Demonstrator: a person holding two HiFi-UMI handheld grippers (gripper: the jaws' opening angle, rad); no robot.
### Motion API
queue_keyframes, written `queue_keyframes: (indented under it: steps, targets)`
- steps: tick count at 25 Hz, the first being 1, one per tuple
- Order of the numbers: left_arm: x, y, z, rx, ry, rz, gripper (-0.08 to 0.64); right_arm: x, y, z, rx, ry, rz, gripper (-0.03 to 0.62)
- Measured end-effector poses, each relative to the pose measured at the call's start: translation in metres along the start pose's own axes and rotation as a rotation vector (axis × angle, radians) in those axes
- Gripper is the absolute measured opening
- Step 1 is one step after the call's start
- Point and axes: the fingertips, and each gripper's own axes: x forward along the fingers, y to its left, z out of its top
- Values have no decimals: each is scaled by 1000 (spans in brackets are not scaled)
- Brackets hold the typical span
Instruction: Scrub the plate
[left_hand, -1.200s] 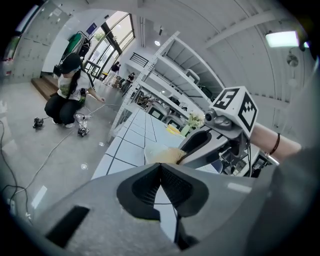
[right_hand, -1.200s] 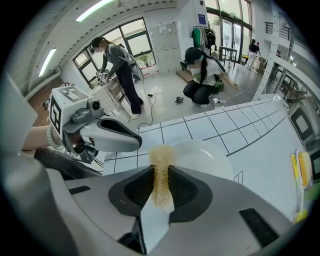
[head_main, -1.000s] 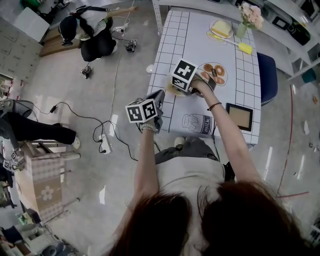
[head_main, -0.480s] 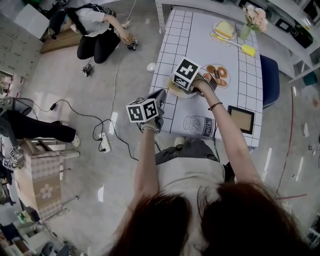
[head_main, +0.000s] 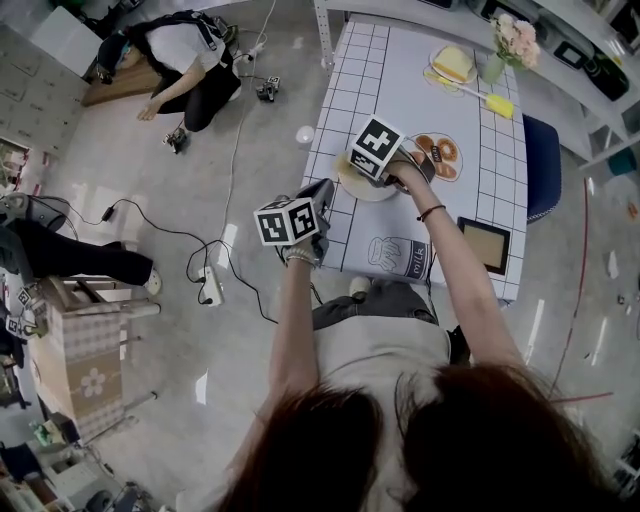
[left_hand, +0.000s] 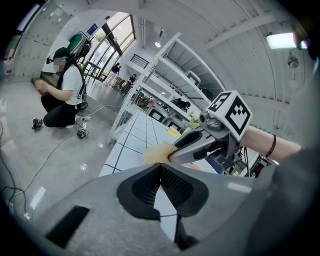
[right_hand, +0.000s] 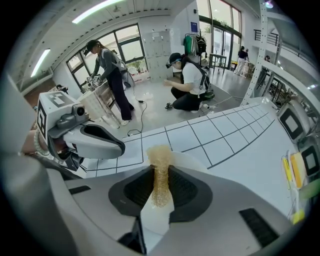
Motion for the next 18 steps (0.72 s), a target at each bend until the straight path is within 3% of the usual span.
queue_keyframes:
  steps: [18]
  targets:
    - [10, -2, 8, 6, -1, 2, 11, -1, -20, 3, 10, -22, -34, 78]
